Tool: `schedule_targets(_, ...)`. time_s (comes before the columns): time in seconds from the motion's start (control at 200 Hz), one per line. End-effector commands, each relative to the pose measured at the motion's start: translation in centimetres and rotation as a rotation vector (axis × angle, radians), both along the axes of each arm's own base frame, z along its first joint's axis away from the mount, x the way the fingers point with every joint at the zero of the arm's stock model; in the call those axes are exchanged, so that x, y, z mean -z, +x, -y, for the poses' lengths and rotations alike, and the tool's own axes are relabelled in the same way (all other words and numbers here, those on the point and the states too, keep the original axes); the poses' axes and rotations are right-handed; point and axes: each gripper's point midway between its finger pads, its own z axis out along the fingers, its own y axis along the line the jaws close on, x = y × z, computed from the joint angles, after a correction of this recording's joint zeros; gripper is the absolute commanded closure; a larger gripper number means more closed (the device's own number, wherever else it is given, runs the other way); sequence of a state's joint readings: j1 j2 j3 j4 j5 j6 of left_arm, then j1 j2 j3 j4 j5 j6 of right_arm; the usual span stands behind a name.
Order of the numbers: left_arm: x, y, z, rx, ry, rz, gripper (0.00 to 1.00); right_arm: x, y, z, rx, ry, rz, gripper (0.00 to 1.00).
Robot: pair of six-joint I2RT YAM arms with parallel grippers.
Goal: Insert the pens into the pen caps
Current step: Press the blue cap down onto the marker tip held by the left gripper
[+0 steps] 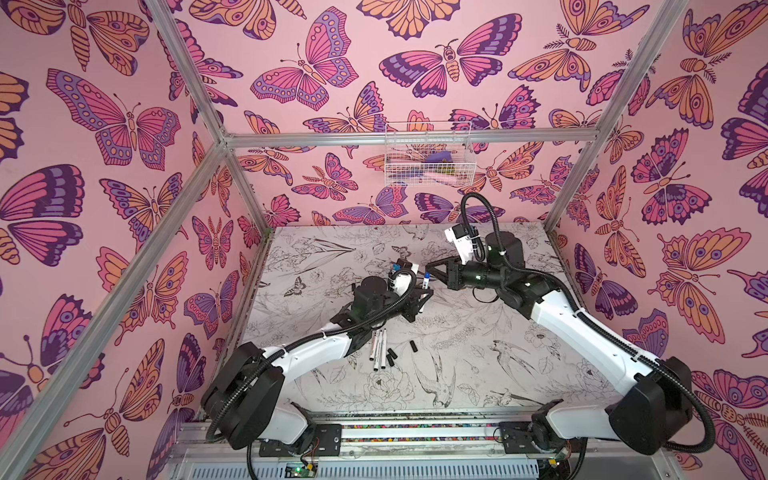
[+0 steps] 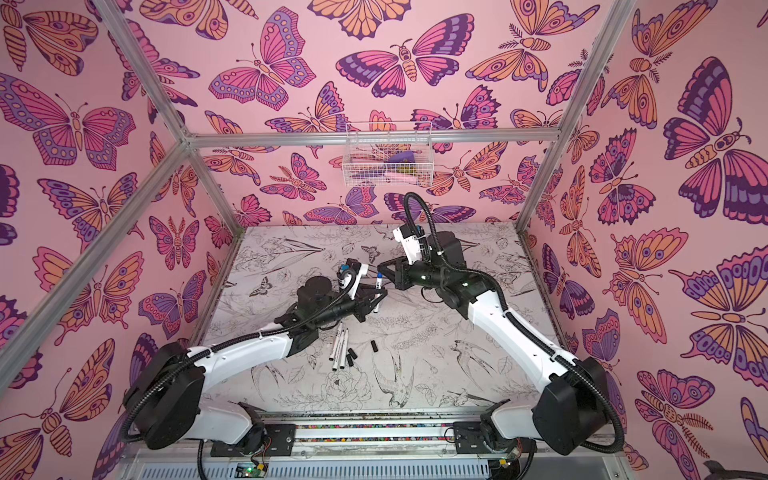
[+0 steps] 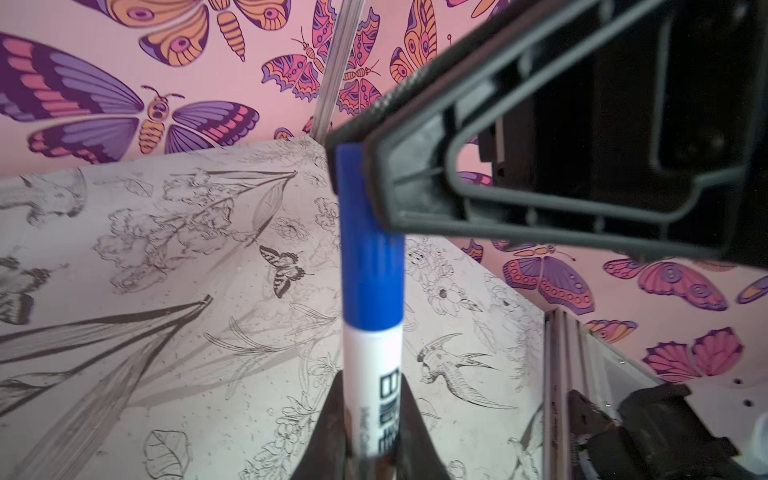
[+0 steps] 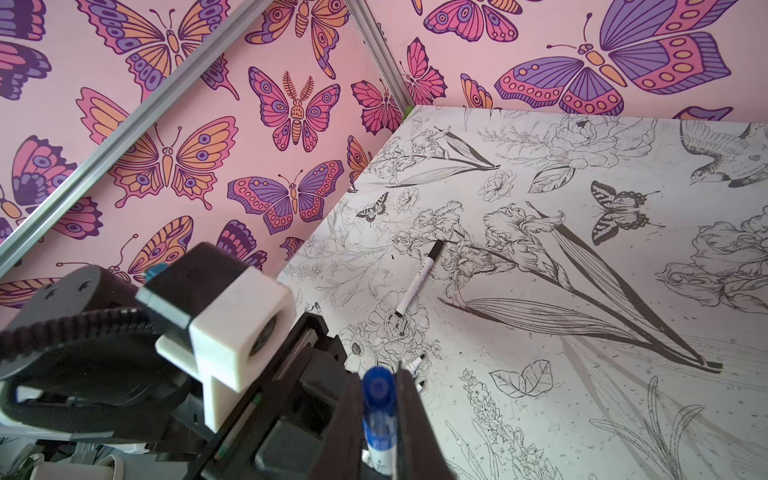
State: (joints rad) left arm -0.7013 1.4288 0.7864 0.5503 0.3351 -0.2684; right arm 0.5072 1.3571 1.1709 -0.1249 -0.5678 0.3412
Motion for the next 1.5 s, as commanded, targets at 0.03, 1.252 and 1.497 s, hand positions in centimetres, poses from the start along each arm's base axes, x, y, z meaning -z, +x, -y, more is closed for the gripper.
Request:
schedule_targets(0.03,-6.3,2.1,-1.1,-0.129,-0.047,0.252,1.0,0.9,-5.3,-1.6,-0.196,-0.019,-0.115,0.79)
schedule_targets(1.252,-1.5,-0.8,0.5,-0.066,-0.013,0.156,1.0,-2.4,0.2,-0.5,0.021,0.04,-0.042,0.74)
schedule_targets(1.497,-4.7,-0.4,0.7,-0.076,-0.042,0.245,1.0,-1.9,-0.5,-1.0,-0.024,0.04,-0.066,0.91)
